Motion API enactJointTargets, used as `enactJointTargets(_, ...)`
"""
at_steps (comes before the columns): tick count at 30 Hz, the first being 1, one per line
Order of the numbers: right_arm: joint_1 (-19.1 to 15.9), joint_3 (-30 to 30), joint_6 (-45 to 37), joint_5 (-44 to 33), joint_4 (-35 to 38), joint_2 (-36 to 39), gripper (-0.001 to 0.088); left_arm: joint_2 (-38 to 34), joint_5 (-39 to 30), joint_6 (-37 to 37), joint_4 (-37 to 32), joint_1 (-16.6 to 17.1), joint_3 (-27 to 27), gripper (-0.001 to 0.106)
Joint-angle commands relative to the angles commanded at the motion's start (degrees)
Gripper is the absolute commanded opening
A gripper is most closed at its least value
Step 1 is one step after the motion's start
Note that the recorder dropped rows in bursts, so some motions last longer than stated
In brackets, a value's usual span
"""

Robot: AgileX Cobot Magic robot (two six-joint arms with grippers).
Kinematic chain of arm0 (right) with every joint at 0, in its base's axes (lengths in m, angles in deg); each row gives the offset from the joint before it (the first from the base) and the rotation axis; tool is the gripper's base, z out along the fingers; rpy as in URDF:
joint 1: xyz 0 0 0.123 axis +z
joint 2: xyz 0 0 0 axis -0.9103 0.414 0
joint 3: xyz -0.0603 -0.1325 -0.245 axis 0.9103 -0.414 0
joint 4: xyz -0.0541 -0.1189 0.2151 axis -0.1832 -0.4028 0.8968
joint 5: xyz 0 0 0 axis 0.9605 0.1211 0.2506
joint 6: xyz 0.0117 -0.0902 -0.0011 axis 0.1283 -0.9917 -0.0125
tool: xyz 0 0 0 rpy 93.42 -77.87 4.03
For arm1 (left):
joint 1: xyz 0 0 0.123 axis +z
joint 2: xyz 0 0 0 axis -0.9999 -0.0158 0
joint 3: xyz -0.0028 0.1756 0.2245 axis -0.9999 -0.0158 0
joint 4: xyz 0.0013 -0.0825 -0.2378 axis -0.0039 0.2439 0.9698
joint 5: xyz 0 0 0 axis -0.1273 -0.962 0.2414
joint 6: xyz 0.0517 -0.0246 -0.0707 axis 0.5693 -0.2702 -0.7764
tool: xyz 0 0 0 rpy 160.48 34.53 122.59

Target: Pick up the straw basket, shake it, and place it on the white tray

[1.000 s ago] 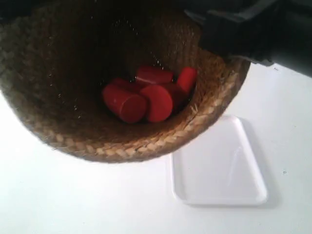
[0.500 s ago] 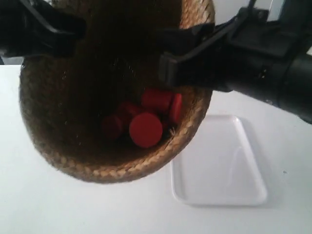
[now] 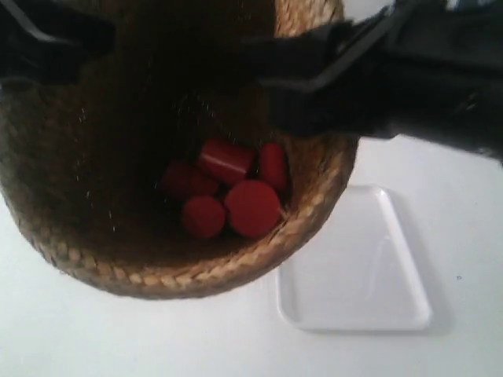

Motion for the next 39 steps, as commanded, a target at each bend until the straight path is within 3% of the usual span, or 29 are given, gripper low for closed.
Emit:
enactJointTargets(2,0.00,-3.02,0.00,6.68,1.79,3.26,0.0000,-3.17,-1.48,-0.66,0.03,0.00,-0.89,0.000)
enactJointTargets(4,0.15,-1.43,0.39,3.60,2.41,2.79,0.0000,-2.63,-2.36,-1.98,2.23,-0.51,1.53,0.000)
enactJointTargets(8,0.15,3.15,-0.17,-5.33,2.30,-3.18,0.0000,1.58,-1.58,-1.98,-0.40,-1.20,6.09,0.000)
enactJointTargets(10,0.15,2.41,-0.89,-4.76,1.43,-3.71,0.0000,0.79,-2.17,-2.89,-2.19,-1.10,4.92,0.000)
enactJointTargets(14,0.01,-2.68,-1.55,2.73,2.69,2.41,0.0000,-4.49,-2.42,-7.48,-2.19,-1.10,1.86,0.000)
enactJointTargets(19,0.01,-0.81,-1.42,-0.93,3.83,1.31,0.0000,-3.89,-1.07,-10.17,-2.19,-1.09,5.32,0.000)
enactJointTargets(29,0.01,-0.49,-0.21,1.20,13.19,-0.57,0.0000,-5.34,-9.52,-16.76,-4.77,-1.09,12.28,0.000)
enactJointTargets(34,-2.58,-0.49,-2.68,3.20,13.19,-0.60,0.0000,-8.84,-12.76,-18.53,-5.58,-1.09,14.17,0.000)
enactJointTargets(39,-6.50,-0.49,-10.64,4.60,12.97,-0.60,0.0000,-12.25,-11.52,-18.53,-5.71,-1.09,15.48,0.000)
